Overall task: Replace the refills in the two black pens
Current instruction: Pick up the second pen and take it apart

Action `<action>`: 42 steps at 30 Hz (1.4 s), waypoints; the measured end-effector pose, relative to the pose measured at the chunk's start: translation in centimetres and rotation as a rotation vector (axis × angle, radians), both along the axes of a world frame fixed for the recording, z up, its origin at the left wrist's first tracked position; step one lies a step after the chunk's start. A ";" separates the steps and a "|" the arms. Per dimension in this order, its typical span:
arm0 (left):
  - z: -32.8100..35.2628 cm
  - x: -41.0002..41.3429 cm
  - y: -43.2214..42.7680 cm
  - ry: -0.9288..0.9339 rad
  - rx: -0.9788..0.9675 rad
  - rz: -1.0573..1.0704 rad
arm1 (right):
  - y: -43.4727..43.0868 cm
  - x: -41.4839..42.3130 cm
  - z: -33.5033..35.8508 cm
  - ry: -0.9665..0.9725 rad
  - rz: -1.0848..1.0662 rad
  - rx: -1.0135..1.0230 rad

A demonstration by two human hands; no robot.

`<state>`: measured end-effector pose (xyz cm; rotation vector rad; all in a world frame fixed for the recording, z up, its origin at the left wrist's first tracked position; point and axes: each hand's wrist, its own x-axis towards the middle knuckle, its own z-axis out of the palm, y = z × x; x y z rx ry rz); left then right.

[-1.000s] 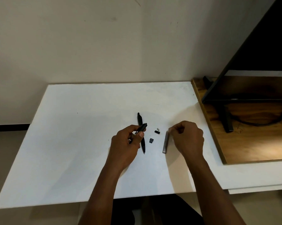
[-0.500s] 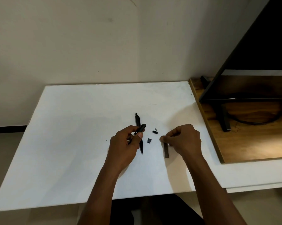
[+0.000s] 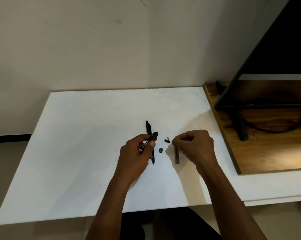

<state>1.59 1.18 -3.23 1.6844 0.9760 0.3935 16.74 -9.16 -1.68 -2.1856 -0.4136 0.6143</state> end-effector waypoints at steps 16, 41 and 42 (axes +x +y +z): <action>1.3 -0.3 0.4 -0.277 -0.193 0.232 | 0.4 -0.6 0.8 0.775 -0.007 0.582; 1.3 -0.4 0.8 -0.395 -0.227 0.403 | 0.9 -1.4 0.5 0.869 -0.049 0.645; 1.3 -0.4 0.8 -0.392 -0.244 0.399 | 0.9 -1.3 0.6 0.856 -0.048 0.648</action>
